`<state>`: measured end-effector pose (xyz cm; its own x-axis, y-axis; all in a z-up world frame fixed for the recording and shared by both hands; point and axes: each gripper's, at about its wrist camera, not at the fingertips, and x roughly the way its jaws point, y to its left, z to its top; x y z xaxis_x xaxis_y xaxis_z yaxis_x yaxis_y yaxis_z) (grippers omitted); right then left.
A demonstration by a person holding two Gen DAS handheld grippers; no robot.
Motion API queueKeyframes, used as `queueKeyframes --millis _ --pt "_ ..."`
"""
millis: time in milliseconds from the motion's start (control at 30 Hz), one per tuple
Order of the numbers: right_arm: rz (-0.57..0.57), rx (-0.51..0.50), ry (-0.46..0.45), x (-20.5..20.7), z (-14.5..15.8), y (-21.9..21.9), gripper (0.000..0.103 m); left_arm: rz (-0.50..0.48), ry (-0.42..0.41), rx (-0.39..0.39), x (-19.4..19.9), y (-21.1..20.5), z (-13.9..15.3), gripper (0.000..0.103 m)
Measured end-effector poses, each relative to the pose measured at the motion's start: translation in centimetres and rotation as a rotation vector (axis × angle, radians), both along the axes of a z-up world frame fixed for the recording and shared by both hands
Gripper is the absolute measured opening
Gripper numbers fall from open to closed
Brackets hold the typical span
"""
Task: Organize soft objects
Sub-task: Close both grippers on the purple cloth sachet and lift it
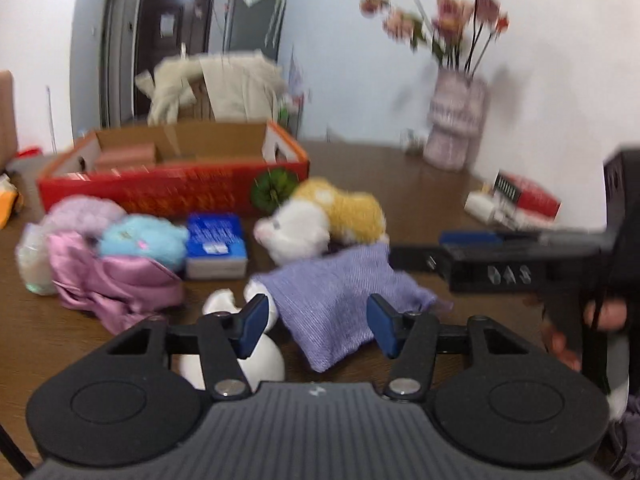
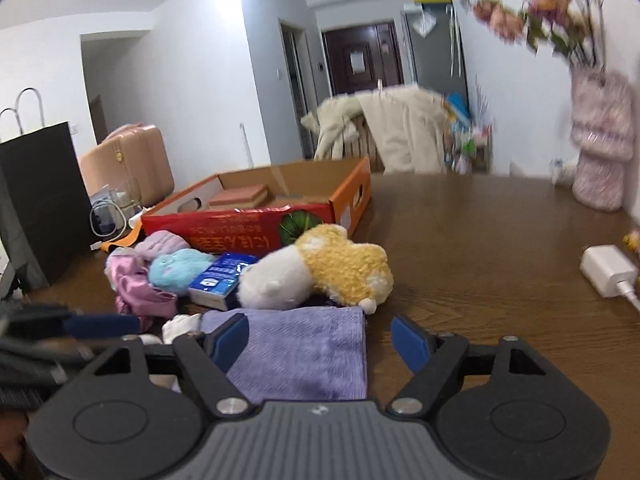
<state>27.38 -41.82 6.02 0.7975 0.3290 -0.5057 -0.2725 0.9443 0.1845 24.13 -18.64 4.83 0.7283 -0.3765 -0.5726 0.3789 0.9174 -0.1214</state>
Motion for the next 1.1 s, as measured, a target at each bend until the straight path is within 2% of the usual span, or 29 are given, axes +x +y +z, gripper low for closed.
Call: queueKeyframes --millis 100,233,333,367,433,567,600,700,800,967,1100 --pt "0.021 -0.060 0.029 1.8 -1.3 0.7 0.071 -0.015 0.072 0.006 1.3 -0.7 -1.2 0.048" --pt "0.031 -0.102 0.034 2.5 -2.7 1.2 0.067 -0.023 0.099 0.002 2.3 -0.9 -2.6 0.034" --pt "0.041 -0.136 0.032 2.2 -3.1 1.6 0.056 -0.022 0.089 -0.012 2.7 -0.8 -2.6 0.022" --pt "0.044 -0.157 0.041 2.2 -3.3 1.9 0.049 -0.031 0.086 -0.020 2.8 -0.8 -2.6 0.019" --pt "0.056 -0.171 0.044 2.2 -3.4 2.2 0.042 -0.044 0.079 -0.024 2.9 -1.0 -2.7 0.017" --pt "0.054 -0.184 0.040 2.0 -3.5 2.3 0.037 -0.060 0.069 -0.025 2.9 -1.1 -2.9 0.015" --pt "0.064 -0.192 0.034 1.8 -3.4 2.4 0.027 -0.062 0.068 -0.028 2.9 -1.0 -3.0 0.014" --pt "0.078 -0.229 0.011 1.0 -3.3 3.1 0.011 -0.078 0.052 -0.044 2.5 -0.9 -2.7 0.010" --pt "0.084 -0.267 -0.023 -0.2 -3.0 3.9 0.008 -0.092 0.005 -0.070 1.5 -0.4 -1.8 0.009" --pt "0.036 -0.166 -0.126 -3.2 1.0 3.9 0.008 -0.119 -0.102 -0.112 -0.6 1.5 1.0 0.008" --pt "0.040 -0.164 -0.190 -3.6 3.8 5.1 0.008 -0.116 -0.158 -0.135 -0.8 3.3 3.1 0.008"
